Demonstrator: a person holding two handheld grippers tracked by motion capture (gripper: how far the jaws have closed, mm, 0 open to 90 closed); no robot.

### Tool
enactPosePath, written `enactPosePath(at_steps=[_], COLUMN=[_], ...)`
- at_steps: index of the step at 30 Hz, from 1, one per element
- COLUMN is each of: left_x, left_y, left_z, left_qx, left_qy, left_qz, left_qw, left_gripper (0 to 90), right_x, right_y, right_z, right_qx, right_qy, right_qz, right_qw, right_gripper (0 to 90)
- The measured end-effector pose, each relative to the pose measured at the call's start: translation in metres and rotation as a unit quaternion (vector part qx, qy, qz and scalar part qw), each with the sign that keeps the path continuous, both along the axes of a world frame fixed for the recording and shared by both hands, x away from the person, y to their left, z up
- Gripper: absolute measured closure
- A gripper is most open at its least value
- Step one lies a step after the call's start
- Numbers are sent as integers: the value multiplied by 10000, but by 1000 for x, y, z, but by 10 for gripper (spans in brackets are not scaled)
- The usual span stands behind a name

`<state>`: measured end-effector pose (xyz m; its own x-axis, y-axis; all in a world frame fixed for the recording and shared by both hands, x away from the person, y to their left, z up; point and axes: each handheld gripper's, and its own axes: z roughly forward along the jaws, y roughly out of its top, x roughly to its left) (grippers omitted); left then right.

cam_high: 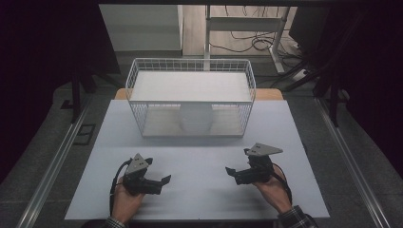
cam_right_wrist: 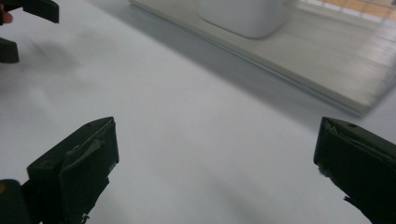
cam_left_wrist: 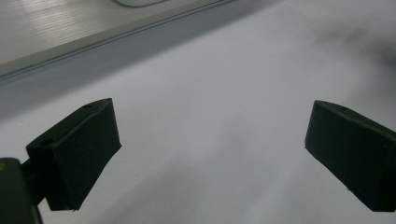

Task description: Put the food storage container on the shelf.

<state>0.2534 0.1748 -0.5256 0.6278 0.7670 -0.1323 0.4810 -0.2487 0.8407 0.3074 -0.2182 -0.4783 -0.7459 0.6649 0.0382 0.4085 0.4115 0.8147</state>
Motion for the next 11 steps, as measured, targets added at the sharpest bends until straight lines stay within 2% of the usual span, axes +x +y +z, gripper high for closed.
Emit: enactPosePath(at_steps=[3,6,9,11], left_x=[0,0,1,1], left_y=[0,0,0,0], left_z=[0,0,-1,-1], left_qx=[15,30,42,29], left_qy=[-4,5,22,17], left_qz=[-8,-11,-8,-6], left_qw=[10000,10000,10000,10000], left_gripper=[26,26,26,26], right_x=[-6,-9,-9,-9], right_y=[-13,-22,-27,-27], right_z=[-8,-17,-23,-24], right_qx=[-82,-207,-341,-326], right_qy=[12,125,180,162], right_qz=[-150,-255,-306,-333], right_qw=[9999,9994,9988,9988], right_gripper=[0,0,0,0])
